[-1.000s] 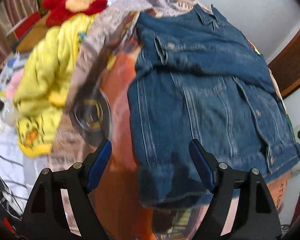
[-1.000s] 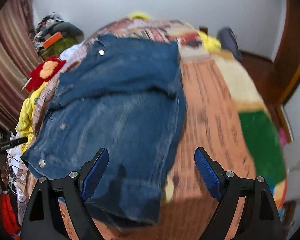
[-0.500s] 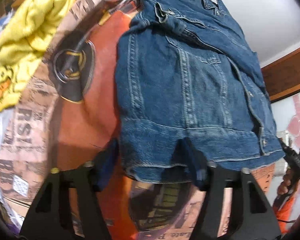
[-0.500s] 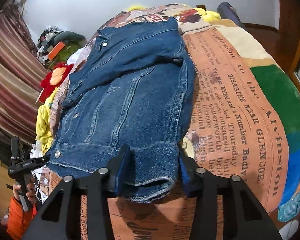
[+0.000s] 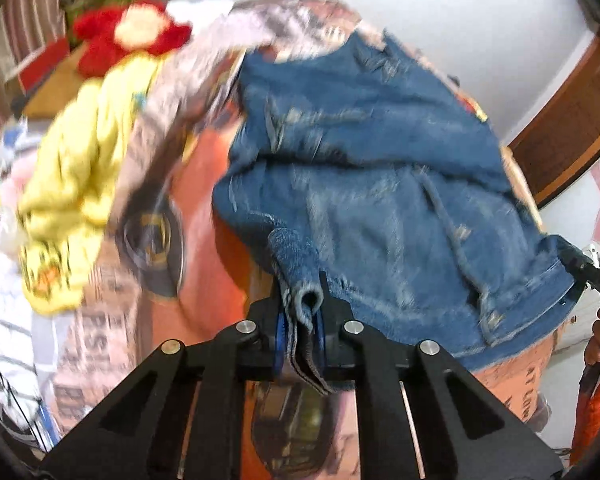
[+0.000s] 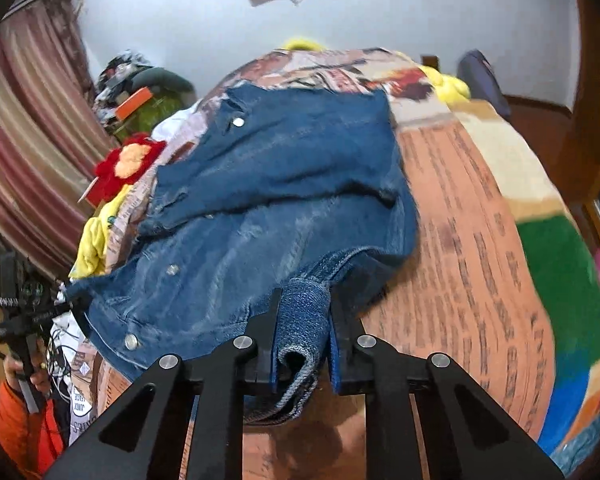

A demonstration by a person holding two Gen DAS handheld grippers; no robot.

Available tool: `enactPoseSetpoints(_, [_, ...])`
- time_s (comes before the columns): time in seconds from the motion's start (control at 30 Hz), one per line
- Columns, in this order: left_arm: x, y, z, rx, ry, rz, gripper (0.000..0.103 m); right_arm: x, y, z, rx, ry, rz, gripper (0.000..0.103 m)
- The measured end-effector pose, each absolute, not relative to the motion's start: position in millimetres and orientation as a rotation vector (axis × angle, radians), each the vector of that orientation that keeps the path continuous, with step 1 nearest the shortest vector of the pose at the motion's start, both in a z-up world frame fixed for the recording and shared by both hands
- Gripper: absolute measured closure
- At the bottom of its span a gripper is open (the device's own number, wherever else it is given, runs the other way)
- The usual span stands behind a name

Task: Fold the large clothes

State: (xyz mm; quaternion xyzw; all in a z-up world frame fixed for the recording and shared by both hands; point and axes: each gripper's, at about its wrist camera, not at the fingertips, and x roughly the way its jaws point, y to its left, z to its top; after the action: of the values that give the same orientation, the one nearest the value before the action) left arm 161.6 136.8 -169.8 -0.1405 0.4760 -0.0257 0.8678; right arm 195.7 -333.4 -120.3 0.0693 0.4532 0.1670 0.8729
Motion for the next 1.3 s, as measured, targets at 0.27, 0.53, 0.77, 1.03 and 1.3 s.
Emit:
enactPoseSetpoints(0.27, [207.7,139.6,-107.5,-0.26,0.81,-0.078,0.092,243.3,-315.4,-74.5,0.067,0.82,0.367,0.088])
enactPoseSetpoints(0.53, [281.0,150.8,-78.2,-0.243,0.718,-0.037,0.092,333.4,-318.1,-53.4,0.099,0.778,0.314,0.088])
enactPoseSetpoints(0.77, [362.6,159.1,-93.3,-0.221,0.745,0.058,0.092,417.6,-300.4,-47.2,0.1,0.757,0.29,0.088])
enactPoseSetpoints(1.03, [431.5,168.4,-145.3,-0.215,0.834,0.124,0.092,495.5,-283.4,-95.7,0.072,0.847,0.25,0.088])
enactPoseSetpoints(1.3, [460.2,168.3,-206.3,-0.176,0.948,0.147,0.088,523.6,-299.3,-156.3,0.05,0.943,0.266,0.087])
